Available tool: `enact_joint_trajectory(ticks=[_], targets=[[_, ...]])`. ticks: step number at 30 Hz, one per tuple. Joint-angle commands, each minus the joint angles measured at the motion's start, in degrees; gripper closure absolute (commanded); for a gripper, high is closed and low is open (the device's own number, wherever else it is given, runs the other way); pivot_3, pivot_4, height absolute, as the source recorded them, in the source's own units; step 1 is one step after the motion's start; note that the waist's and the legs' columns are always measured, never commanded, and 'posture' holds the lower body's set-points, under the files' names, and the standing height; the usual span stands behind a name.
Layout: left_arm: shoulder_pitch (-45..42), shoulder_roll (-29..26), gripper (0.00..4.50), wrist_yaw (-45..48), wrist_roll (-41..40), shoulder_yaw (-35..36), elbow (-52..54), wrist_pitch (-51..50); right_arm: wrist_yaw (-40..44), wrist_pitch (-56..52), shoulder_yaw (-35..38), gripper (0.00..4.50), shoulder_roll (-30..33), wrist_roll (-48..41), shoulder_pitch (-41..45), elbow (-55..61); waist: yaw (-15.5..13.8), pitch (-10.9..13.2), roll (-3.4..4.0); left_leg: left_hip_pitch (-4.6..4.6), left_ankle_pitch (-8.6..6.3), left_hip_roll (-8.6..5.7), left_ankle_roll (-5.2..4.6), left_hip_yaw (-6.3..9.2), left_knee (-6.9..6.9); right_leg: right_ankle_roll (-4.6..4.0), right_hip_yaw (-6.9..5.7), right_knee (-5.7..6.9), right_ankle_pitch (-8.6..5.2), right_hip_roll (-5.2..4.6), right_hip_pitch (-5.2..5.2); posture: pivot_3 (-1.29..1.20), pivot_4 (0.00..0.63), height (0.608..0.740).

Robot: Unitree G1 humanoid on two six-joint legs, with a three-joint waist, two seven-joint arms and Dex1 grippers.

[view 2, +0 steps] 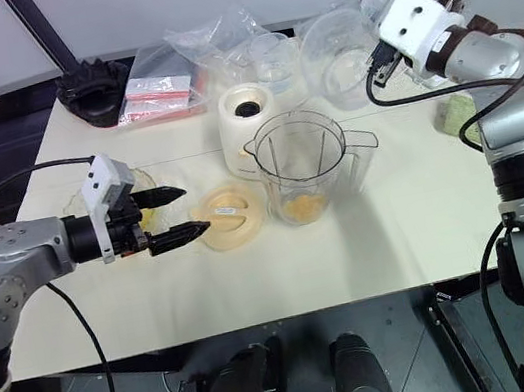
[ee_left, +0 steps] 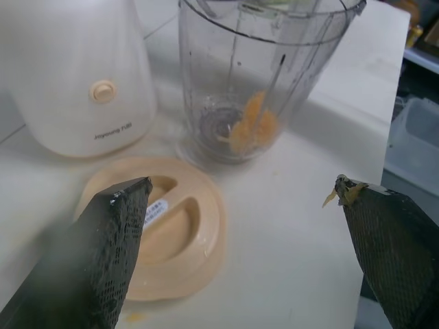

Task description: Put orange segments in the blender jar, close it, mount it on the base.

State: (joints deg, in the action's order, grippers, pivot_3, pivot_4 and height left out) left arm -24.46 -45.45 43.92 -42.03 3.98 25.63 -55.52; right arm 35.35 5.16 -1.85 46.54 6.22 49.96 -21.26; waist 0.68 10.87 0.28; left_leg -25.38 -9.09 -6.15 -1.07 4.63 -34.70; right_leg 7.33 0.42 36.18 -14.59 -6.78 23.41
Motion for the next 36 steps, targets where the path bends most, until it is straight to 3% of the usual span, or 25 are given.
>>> enact_joint_trajectory(ticks=[1,16,23,31,36], targets=[[-0.2,0.3,0.00,-0.7,-0.9,2.4,0.7,0.7,-1.4,4.0,0.5,4.46,1.5,2.6,2.6,2.3,0.0,0.0,-0.01,0.00,0.00,0.00,0.00,0.00,0.00,0.02,0.00,0.01,0.01,0.00,0.00,0.00,0.150,0.740],[0.3,0.9,0.00,-1.2,-1.3,2.1,0.9,1.1,-6.5,16.2,-1.8,4.46,2.9,12.8,4.0,-1.2,0.1,0.0,-0.01,0.00,0.02,0.00,0.03,0.00,0.02,0.03,0.01,0.02,0.02,0.02,0.02,0.00,0.150,0.740],[0.1,1.0,0.00,-1.3,-1.3,1.8,0.8,1.3,-5.6,14.8,-0.9,4.46,1.8,11.5,4.5,-1.8,0.1,0.0,-0.01,0.00,0.03,0.00,0.04,-0.01,0.01,0.03,0.02,0.02,0.02,0.02,0.02,0.00,0.150,0.740],[-0.1,1.4,0.00,-1.3,-0.8,1.2,0.0,1.9,-1.2,-2.6,6.4,4.46,-2.4,-2.5,-0.6,3.3,-0.1,0.0,-0.02,0.01,0.03,0.01,0.03,0.02,0.01,0.03,0.02,0.03,0.03,0.03,0.00,0.00,0.150,0.740],[-0.5,2.2,0.00,-1.4,-2.0,1.6,0.0,1.5,-8.3,-19.2,16.9,4.46,-6.2,-11.1,-3.6,7.6,-0.1,0.0,-0.02,0.00,0.03,0.00,0.02,0.02,0.01,0.03,0.05,0.05,0.03,0.02,0.01,0.00,0.150,0.740]])
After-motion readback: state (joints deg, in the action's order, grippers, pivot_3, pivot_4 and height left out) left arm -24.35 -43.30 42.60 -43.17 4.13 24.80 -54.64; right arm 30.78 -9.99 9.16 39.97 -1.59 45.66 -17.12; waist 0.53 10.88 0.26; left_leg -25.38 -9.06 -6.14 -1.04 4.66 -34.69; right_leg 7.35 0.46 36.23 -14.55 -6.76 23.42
